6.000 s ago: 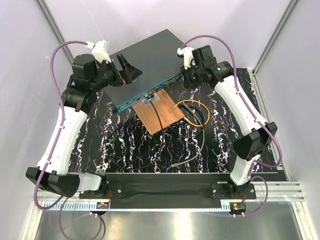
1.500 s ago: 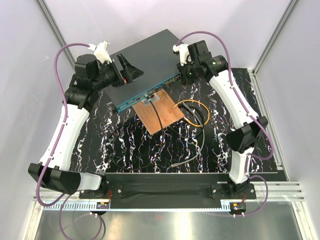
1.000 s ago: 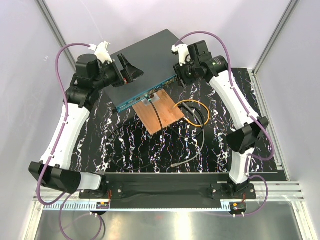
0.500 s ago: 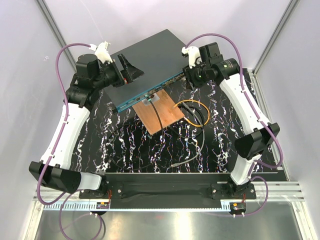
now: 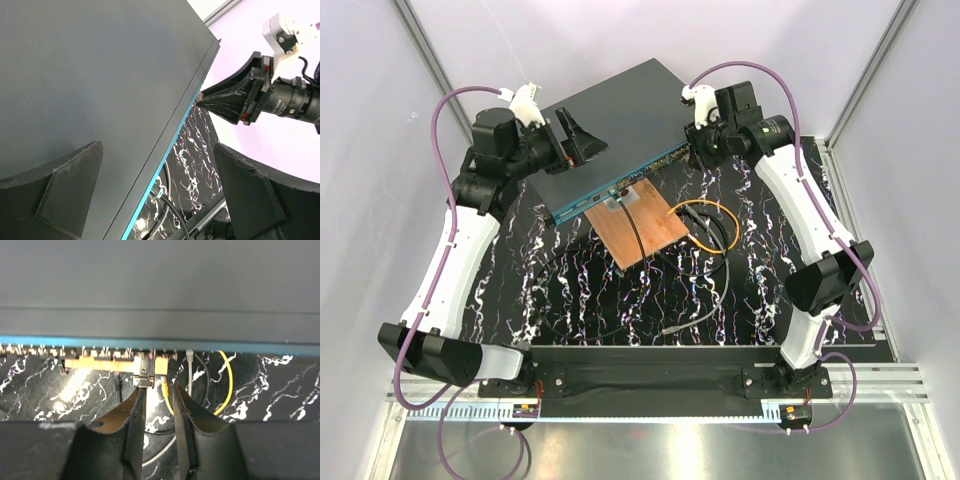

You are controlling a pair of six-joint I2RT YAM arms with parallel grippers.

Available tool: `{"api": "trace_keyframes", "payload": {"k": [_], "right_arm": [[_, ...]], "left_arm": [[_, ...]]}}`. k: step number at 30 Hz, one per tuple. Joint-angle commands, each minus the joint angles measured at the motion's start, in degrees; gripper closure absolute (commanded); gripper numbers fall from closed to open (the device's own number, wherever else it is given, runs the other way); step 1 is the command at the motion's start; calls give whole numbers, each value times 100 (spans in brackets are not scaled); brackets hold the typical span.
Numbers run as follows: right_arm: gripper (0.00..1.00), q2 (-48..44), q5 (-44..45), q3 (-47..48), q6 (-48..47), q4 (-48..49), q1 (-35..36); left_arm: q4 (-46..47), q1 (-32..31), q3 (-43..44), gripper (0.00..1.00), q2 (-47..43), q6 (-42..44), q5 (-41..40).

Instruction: Insert the plug into the switch port

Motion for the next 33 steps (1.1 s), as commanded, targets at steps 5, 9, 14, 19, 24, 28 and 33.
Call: {"api": "trace_keyframes", "payload": {"k": [5,9,14,19,24,28,33], "right_arm": [[69,92,-116,226,359,770,3],[74,-118,-186,-212,562,1253,3],[75,-250,-151,-477,825,1763,3],[78,-339,-134,-741,1071,2264,11],[84,-163,-72,-487,1255,2370,11],[93,-13,-46,-205,1221,2379,55],[98,118,42,32,1177,2423,152]], "left_arm": [[351,29,31,1,2,-30,118],[343,29,4,1,11,-30,109],[360,38,13,1,29,-57,118],[386,38,4,1,64,-101,153],[378,38,4,1,99,-118,162],[343,38,13,1,99,-74,135],[307,38,48,1,117,-39,127]]}}
